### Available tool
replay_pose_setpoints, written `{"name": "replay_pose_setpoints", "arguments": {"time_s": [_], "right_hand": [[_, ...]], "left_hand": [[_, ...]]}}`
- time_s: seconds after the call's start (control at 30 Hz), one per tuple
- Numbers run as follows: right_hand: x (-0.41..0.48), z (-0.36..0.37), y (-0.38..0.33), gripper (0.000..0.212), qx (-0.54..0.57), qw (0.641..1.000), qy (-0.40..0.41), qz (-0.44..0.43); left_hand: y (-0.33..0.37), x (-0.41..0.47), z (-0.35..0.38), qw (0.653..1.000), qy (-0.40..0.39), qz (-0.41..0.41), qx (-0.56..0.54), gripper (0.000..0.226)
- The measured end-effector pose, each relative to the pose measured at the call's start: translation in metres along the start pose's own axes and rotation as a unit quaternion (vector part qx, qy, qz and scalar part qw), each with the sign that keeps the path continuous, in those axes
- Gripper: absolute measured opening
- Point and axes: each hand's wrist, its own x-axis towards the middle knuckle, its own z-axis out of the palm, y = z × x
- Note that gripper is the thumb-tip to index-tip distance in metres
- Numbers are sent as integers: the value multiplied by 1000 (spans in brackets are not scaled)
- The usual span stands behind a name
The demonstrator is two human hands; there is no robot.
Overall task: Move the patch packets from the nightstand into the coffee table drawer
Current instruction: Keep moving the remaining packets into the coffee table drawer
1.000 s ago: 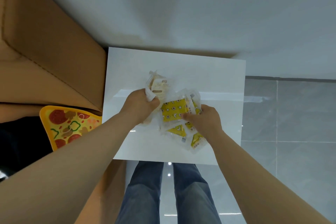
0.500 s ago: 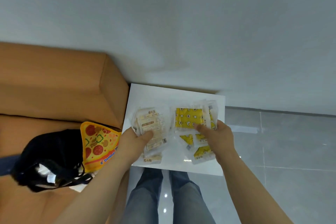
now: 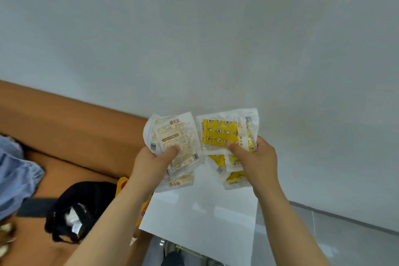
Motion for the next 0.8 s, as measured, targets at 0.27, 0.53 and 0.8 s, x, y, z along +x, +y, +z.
{"name": "replay_pose_setpoints", "arguments": {"time_s": [0.27,0.53,0.8], "right_hand": [[2,-40,-57,14,16,992,-91,-92],[-28,-23,-100,13,55,966,-183,-173],[-99,39,-128,19,50,928,-293,-226]], "left_hand": [[39,-61,12,991,101,60,-71,25],[53,-121,-15,965,212,99,-115,25],[46,-201,-71,921,335,125,-157,29]]}}
